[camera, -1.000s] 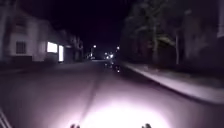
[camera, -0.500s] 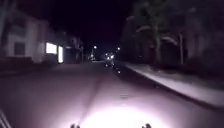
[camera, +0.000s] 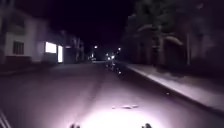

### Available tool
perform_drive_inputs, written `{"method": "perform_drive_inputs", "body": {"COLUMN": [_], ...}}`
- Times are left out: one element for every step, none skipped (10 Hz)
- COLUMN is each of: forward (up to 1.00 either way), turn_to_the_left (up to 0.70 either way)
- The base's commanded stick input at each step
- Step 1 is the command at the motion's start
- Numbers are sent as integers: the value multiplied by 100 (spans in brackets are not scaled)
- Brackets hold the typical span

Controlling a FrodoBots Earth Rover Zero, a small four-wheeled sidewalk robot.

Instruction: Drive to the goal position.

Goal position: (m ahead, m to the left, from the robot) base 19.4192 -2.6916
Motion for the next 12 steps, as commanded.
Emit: {"method": "perform_drive_inputs", "body": {"forward": [70, 70, 70, 70, 70, 70, 70, 70, 70, 70, 70, 70], "turn_to_the_left": [0, 0, 0, 0, 0, 0, 0, 0, 0, 0, 0, 0]}}
